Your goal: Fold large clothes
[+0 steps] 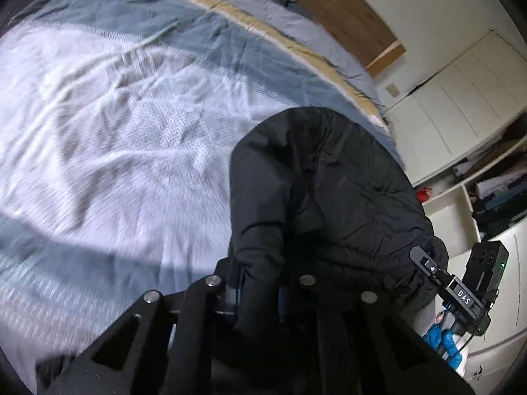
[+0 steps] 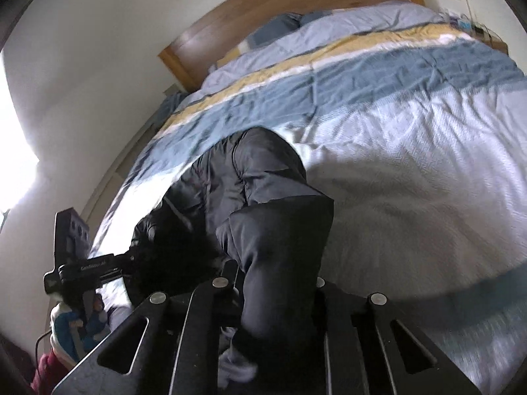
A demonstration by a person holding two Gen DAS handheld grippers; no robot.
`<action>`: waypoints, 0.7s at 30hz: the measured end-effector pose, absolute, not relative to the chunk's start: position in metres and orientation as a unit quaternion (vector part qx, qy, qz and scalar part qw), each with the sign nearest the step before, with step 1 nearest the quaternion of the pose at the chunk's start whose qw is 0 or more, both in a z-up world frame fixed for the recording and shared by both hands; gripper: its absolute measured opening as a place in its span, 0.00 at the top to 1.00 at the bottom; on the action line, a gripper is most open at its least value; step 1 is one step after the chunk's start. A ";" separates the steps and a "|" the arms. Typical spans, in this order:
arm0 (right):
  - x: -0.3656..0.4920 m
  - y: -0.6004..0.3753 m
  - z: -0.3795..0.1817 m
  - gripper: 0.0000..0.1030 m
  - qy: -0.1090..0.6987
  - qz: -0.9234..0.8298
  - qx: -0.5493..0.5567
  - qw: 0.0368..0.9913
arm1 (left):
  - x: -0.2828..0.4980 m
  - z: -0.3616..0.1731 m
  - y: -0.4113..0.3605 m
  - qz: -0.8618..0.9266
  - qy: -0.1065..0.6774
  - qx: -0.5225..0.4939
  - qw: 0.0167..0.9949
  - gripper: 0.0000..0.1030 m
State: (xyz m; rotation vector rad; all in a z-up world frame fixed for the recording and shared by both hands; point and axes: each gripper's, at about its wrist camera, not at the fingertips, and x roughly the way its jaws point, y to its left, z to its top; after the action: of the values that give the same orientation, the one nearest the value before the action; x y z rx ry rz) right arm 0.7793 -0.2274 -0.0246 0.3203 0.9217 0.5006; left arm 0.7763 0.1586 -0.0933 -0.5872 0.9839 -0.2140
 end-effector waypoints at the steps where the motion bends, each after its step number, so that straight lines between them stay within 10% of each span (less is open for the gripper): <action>1: 0.763 -0.230 -0.010 0.85 0.434 0.247 0.148 0.854 | 0.759 -0.082 0.159 -0.106 0.460 -0.273 0.838 0.88; 11: 0.588 -0.246 0.054 0.84 0.396 0.327 0.109 0.851 | 0.570 -0.012 0.170 -0.141 0.429 -0.263 0.853 0.88; 21: 0.473 -0.268 0.021 0.80 0.401 0.335 0.143 0.841 | 0.435 -0.057 0.167 -0.154 0.432 -0.248 0.853 0.88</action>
State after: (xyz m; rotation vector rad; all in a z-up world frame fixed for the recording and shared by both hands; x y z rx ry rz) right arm 0.4730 -0.2677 0.0208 0.3018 0.8477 0.7074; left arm 0.4354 0.1669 -0.0571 -0.5222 0.9095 -0.3231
